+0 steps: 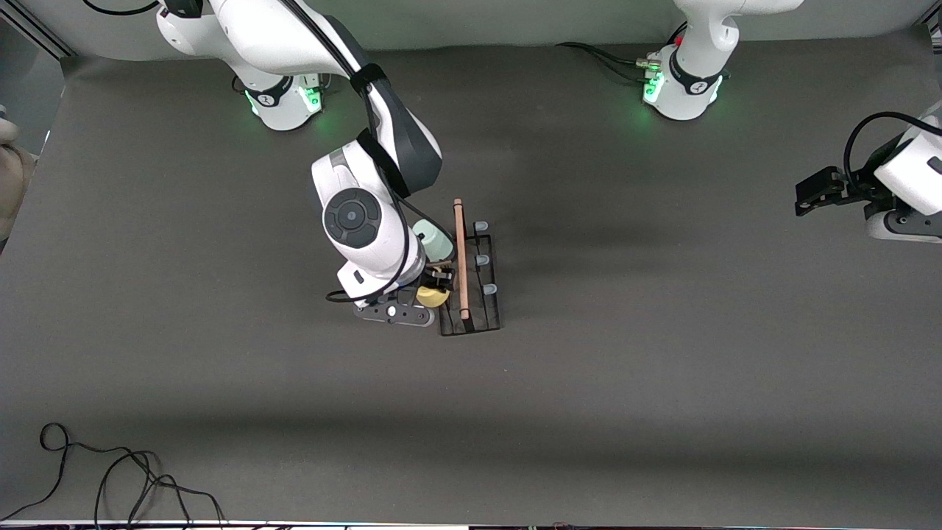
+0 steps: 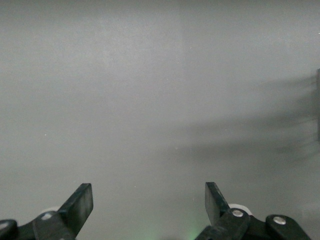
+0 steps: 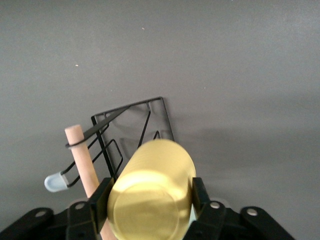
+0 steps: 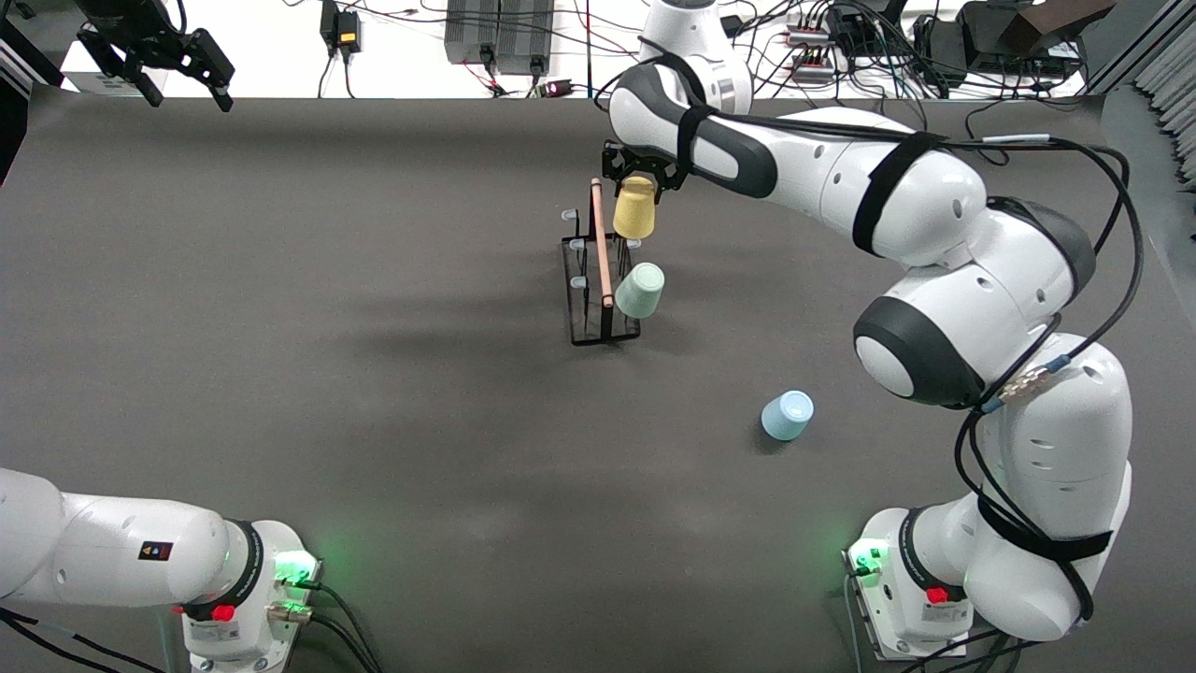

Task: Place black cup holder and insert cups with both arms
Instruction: 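Carry the yellow cup to the rack and hang it on a peg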

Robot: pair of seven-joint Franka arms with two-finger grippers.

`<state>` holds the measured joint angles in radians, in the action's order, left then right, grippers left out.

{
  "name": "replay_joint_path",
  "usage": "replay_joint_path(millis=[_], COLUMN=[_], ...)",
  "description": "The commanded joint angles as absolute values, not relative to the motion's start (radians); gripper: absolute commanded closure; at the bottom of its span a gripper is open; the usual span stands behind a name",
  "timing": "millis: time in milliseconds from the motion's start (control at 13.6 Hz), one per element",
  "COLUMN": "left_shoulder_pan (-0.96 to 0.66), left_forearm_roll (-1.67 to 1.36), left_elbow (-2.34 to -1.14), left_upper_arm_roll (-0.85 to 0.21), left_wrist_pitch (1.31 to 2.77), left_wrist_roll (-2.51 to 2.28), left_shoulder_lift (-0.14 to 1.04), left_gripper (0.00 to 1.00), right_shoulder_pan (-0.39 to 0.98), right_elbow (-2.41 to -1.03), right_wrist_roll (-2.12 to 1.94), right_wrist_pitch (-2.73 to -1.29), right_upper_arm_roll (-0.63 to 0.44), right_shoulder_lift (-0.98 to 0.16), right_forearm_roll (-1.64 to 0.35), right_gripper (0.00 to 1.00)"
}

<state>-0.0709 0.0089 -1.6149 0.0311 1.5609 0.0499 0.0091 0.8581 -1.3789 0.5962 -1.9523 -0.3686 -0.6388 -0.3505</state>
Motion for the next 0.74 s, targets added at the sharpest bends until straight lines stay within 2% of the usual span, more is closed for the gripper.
replay_joint_path(millis=[0,368,441,662], left_shoulder_pan=[-0.066,-0.067,-0.067,-0.067], left_forearm_roll=[0.023,0.023,0.023,0.023], left_elbow=[-1.614,-1.614,-1.614,-1.614], left_upper_arm_roll=[0.028,0.028,0.028,0.028], left_wrist_pitch=[1.548,1.548,1.548,1.549], left_wrist_roll=[0.054,0.055,0.054,0.054], left_shoulder_lift=[-0.003,-0.003,-0.003,-0.003], left_gripper=[0.0,0.0,0.0,0.0], right_shoulder_pan=[0.87,0.829,0.81,0.738], right_elbow=[-1.382,-1.379,-1.382,-1.387], right_wrist_roll=[0.623,0.603,0.58,0.517], right_wrist_pitch=[-1.971,-1.957,-1.939,-1.807], right_upper_arm_roll=[-0.38,-0.396,-0.403,-0.425], right_shoulder_lift=[-0.663,-0.626,-0.602,-0.499], right_forearm_roll=[-0.362,-0.361,-0.36,-0.36], right_gripper=[0.07,0.04,0.01,0.0])
